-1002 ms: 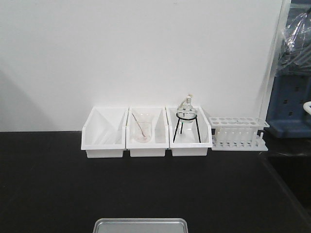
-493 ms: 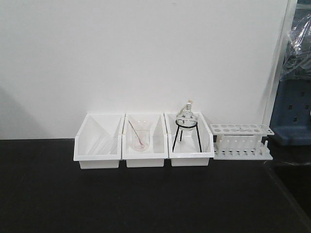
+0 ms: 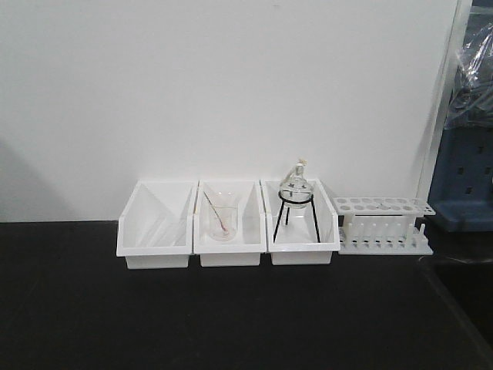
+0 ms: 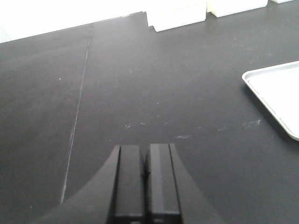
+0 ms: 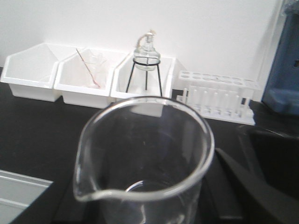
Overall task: Move beaker to silver tray on left bench
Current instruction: 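Move the right gripper with the beaker over the silver tray, then lower the beaker onto the silver tray and open the right gripper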
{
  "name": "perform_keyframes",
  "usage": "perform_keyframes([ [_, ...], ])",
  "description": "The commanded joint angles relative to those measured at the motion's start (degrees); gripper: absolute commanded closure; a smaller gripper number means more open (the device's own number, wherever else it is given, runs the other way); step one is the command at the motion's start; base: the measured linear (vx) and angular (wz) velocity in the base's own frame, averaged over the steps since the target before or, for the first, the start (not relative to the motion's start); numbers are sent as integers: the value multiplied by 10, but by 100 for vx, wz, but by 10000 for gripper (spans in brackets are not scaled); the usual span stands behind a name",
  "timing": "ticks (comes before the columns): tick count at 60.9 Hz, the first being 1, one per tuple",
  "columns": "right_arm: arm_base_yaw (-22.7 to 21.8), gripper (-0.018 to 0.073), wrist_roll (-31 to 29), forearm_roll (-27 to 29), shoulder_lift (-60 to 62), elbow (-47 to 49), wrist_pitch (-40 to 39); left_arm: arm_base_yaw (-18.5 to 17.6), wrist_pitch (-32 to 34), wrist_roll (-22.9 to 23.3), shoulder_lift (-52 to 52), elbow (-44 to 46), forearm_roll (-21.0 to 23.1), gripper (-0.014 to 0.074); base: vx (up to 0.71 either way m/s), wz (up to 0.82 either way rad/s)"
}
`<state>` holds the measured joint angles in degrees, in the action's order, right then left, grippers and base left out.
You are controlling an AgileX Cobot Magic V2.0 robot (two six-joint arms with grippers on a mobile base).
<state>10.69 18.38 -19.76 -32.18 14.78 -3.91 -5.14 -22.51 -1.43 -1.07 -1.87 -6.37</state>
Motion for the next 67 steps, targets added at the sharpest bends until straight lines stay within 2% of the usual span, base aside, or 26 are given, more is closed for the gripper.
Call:
perform_keyframes([
  [1, 5, 571, 12, -7, -61, 18, -131, -4, 47, 1, -3, -11, 2, 595, 0, 0],
  [7, 41, 571, 16, -35, -169, 21, -249, -4, 47, 1, -3, -11, 2, 595, 0, 0],
  [15, 126, 571, 15, -82, -338, 59, -364, -4, 47, 1, -3, -11, 2, 595, 0, 0],
  [20, 175, 571, -6, -80, -448, 104, -399, -4, 47, 1, -3, -11, 2, 595, 0, 0],
  [25, 208, 571, -38, -69, -551, 154, -434, -4, 47, 1, -3, -11, 2, 595, 0, 0],
  [29, 228, 571, -39, -50, -623, 198, -475, -4, 47, 1, -3, -11, 2, 595, 0, 0],
  [35, 240, 571, -39, -45, -719, 249, -541, -4, 47, 1, -3, -11, 2, 595, 0, 0],
  [41, 246, 571, -38, -44, -785, 288, -571, -4, 47, 1, -3, -11, 2, 595, 0, 0],
  [55, 246, 571, -43, -30, -840, 323, -555, -4, 47, 1, -3, -11, 2, 595, 0, 0],
  [67, 246, 566, -64, 12, -872, 323, -546, -4, 47, 1, -3, -11, 2, 595, 0, 0],
])
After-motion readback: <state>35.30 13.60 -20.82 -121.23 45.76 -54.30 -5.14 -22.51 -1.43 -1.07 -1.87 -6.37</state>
